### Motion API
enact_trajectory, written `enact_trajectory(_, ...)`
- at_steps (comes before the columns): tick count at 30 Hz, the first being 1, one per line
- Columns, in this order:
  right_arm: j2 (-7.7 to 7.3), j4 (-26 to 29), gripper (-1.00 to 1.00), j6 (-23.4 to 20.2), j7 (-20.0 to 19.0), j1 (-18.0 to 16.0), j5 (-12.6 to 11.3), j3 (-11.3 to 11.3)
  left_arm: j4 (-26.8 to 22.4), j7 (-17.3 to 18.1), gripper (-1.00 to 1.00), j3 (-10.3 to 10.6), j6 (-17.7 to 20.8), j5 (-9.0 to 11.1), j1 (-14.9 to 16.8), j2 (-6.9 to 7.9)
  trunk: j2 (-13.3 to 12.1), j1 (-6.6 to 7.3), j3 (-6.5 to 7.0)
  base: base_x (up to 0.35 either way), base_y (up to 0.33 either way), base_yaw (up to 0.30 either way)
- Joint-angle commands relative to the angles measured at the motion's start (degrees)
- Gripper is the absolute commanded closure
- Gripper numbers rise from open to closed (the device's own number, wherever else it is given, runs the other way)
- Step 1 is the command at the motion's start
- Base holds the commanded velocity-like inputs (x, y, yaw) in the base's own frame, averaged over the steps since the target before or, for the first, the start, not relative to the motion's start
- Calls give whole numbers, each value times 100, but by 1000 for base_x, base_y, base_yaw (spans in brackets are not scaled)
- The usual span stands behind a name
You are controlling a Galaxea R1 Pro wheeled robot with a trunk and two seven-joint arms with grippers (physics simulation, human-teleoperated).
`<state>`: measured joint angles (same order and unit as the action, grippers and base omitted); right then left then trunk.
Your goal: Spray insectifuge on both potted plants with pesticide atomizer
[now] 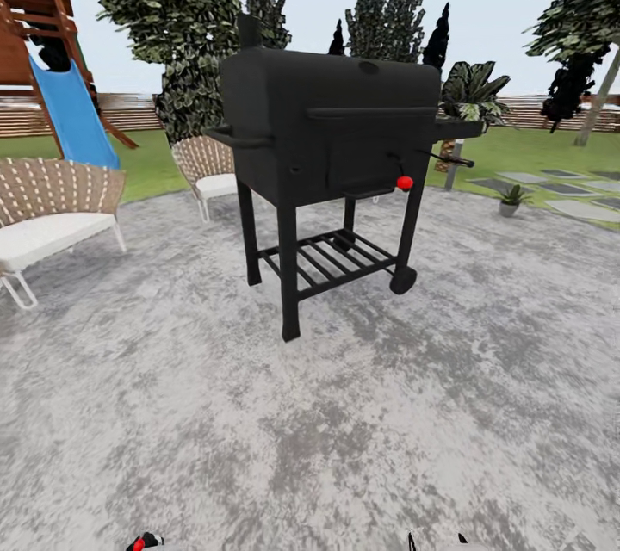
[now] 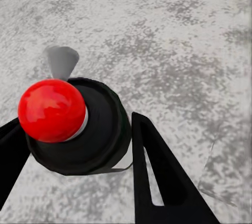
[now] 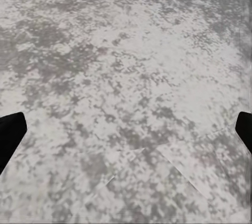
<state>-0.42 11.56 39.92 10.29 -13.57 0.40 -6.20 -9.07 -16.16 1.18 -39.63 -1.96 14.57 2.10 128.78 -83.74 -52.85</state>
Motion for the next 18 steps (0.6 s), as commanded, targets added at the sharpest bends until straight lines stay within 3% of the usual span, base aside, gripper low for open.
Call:
enact_trajectory(1, -2, -5, -100, 7, 52, -5, 4, -48, 1, -40, 100, 14, -10, -23, 2, 1, 2, -2, -5, 340, 0, -266)
enact_trajectory(10, -2, -5, -100, 7, 52, -5, 7, -48, 1, -37, 100, 14, -10, -23, 0, 0, 2, -2, -5, 338, -8, -266)
enact_trajectory(18, -2, -5, -100, 7, 52, -5, 4, -48, 1, -37, 100, 14, -10, -31, 0, -1, 2, -2, -5, 300, -151, -266)
